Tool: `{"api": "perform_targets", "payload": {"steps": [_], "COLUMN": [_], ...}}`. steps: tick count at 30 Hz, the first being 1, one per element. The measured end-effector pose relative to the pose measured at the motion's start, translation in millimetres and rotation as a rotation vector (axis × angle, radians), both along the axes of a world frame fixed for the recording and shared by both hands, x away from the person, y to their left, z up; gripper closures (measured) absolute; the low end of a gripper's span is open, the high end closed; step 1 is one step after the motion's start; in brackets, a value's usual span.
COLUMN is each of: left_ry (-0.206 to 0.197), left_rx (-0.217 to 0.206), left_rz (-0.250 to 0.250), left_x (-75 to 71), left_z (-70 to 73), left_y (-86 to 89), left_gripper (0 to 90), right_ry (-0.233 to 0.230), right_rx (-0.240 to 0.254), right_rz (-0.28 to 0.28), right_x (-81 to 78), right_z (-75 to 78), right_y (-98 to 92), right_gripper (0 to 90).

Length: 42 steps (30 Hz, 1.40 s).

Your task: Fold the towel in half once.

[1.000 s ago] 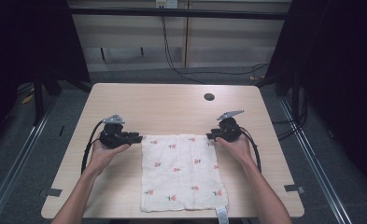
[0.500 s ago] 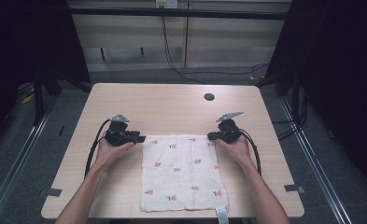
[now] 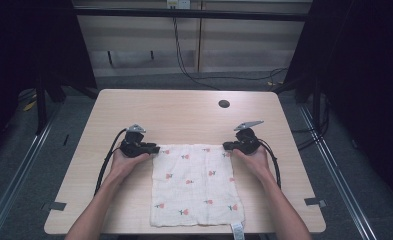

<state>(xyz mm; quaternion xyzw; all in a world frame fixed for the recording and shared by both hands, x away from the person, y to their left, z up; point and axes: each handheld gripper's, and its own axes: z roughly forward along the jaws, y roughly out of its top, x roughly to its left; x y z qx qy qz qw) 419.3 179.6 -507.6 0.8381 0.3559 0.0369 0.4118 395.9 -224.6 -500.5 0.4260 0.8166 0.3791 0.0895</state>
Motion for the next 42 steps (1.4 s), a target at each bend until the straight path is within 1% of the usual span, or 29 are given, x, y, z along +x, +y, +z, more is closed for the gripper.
{"api": "perform_targets", "payload": {"steps": [1,2,3,4,5,6,7,8,9,10,12,13,15,17,18,23,25,26,27,28,29,30,32,35,36,38,39,41,42], "left_ry": [-0.011,-0.003,-0.003,-0.013,-0.004,0.004,-0.005,-0.014,-0.010,-0.016,-0.014,-0.025,-0.024,-0.025,-0.032,-0.055,-0.071,-0.071,-0.075,-0.086,-0.090,-0.090,-0.100,-0.112,-0.129,-0.139,-0.146,-0.145,-0.143], "left_rx": [0.009,0.000,-0.004,0.004,-0.006,-0.018,-0.011,-0.009,-0.025,-0.027,-0.037,-0.037,-0.052,-0.068,-0.068,-0.114,-0.105,-0.123,-0.124,-0.119,-0.133,-0.133,-0.147,-0.146,-0.149,-0.174,-0.171,-0.177,-0.163], "left_rz": [0.007,0.007,0.002,0.015,0.017,0.008,0.008,0.008,0.001,-0.011,-0.025,-0.024,-0.023,-0.033,-0.040,-0.032,-0.023,-0.022,-0.026,-0.020,-0.017,-0.017,-0.020,-0.022,-0.030,-0.032,-0.029,-0.030,-0.031], "left_x": [0.1,1.0,0.9,0.0,0.1,-0.3,-1.6,-3.2,-5.0,-6.5,-8.2,-8.7,-9.7,-10.8,-10.7,-11.3,-14.0,-15.3,-16.0,-16.9,-17.5,-17.5,-18.8,-19.4,-19.6,-18.1,-17.3,-15.3,-14.2], "left_z": [-0.4,-0.9,-1.0,-0.3,0.9,2.4,4.6,6.7,7.8,8.9,10.4,11.7,14.1,16.5,18.0,28.2,31.6,32.8,34.5,36.8,38.8,38.8,44.9,49.1,54.3,58.9,60.2,60.0,59.2], "left_y": [-0.1,0.8,1.9,2.9,4.8,5.9,6.2,6.9,7.4,7.4,7.0,6.5,6.1,5.5,5.7,8.7,10.0,11.3,12.2,13.2,14.1,14.1,15.9,15.9,14.8,14.9,14.5,15.0,14.3], "left_gripper": [81.7,86.1,86.8,87.3,87.6,87.7,87.8,87.9,87.9,87.9,88.0,88.0,88.0,88.0,88.0,88.1,88.1,88.1,88.1,88.1,88.1,88.1,88.2,88.2,88.2,88.2,88.2,88.2,88.2], "right_ry": [-0.004,-0.004,-0.007,-0.015,-0.015,-0.014,-0.013,-0.019,-0.026,-0.031,-0.032,-0.030,-0.037,-0.038,-0.043,-0.054,-0.061,-0.065,-0.072,-0.071,-0.075,-0.076,-0.086,-0.105,-0.107,-0.115,-0.116,-0.122,-0.123], "right_rx": [-0.021,-0.012,-0.005,0.002,0.026,0.030,0.020,0.043,0.056,0.075,0.059,0.062,0.071,0.077,0.081,0.094,0.102,0.112,0.116,0.123,0.131,0.132,0.137,0.146,0.151,0.144,0.137,0.127,0.126], "right_rz": [0.002,0.005,0.005,0.004,0.000,-0.001,-0.003,-0.004,-0.012,-0.016,-0.016,-0.013,-0.009,0.001,0.007,0.019,0.015,0.016,0.012,0.010,0.013,0.008,0.008,0.007,0.004,0.009,0.008,0.012,0.013], "right_x": [0.2,0.0,-0.6,-1.9,-3.3,-3.9,-4.4,-4.4,-4.9,-5.6,-7.0,-7.6,-8.9,-9.7,-9.8,-11.3,-11.4,-11.1,-11.0,-11.4,-11.4,-11.8,-12.4,-11.2,-10.2,-8.0,-7.4,-5.4,-4.2], "right_z": [0.6,1.5,3.0,4.0,4.0,3.8,4.7,5.7,7.5,7.8,7.2,6.9,7.8,10.4,11.7,17.9,20.5,21.9,23.6,25.7,27.6,30.0,35.5,43.8,46.1,49.5,51.3,53.5,53.9], "right_y": [0.6,0.2,-0.4,-1.4,-2.9,-4.2,-5.3,-7.6,-9.7,-11.4,-11.2,-11.1,-9.5,-7.1,-5.8,-4.1,-5.8,-7.2,-8.6,-9.9,-11.3,-11.9,-13.5,-15.5,-15.9,-15.9,-15.3,-14.9,-15.2], "right_gripper": [86.3,86.3,86.4,86.3,86.4,86.4,86.4,86.4,86.4,86.4,86.4,86.4,86.4,86.5,86.5,86.6,86.6,86.6,86.6,86.7,86.7,86.6,86.6,86.7,86.7,86.7,86.7,86.7,86.7]}}
